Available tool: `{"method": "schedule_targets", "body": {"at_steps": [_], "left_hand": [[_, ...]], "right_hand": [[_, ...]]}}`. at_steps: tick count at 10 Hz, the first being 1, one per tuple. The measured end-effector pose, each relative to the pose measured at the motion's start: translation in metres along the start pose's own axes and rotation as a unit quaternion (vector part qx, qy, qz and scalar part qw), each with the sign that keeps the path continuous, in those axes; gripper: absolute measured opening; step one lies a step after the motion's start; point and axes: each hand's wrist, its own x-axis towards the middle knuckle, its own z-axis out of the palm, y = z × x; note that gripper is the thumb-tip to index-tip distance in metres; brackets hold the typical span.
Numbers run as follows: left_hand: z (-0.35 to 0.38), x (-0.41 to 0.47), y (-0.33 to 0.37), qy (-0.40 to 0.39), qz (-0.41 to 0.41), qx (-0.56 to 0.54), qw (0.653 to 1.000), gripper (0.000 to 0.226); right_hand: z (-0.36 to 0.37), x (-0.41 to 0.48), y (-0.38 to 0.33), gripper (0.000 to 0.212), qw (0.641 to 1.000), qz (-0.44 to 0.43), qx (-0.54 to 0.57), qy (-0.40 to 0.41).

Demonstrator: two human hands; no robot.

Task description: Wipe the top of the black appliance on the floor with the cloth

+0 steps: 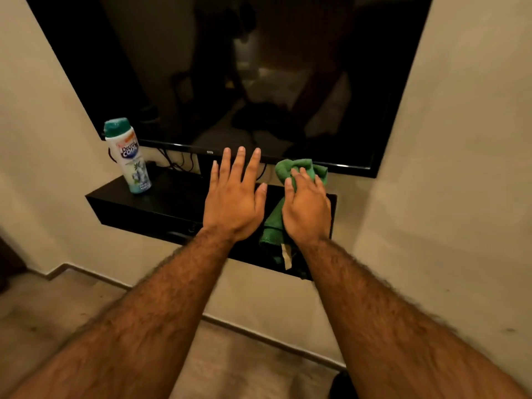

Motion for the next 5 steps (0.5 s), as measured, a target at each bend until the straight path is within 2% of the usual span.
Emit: {"method": "schedule_targets", "body": {"at_steps": [1, 2, 3, 4, 5], "left_hand": [[0.021, 0.006, -0.024, -0.011, 0.005, -0.001, 1.0, 0.064], [0.038, 0.009, -0.041, -0.02, 0.009, -0.007, 1.0, 0.064], [0.048, 0.01, -0.052, -0.03, 0.004, -0.012, 0.999, 0.065], [0.045, 0.013, -0.048, -0.031, 0.002, -0.021, 0.999, 0.065], [0.036, 0.019, -0.038, -0.016, 0.01, -0.027, 0.999, 0.066]], "right_hand": [[0.032, 0.005, 0.006, 0.052, 0.991, 0.027, -0.098, -0.082], [0.051, 0.009, 0.011, 0.062, 0.956, 0.065, -0.197, -0.208], [0.054, 0.02, 0.011, 0.069, 0.931, 0.098, -0.213, -0.28], [0.046, 0.018, 0.008, 0.074, 0.946, 0.103, -0.175, -0.251], [0.03, 0.015, 0.007, 0.071, 0.973, 0.067, -0.159, -0.151]]}}
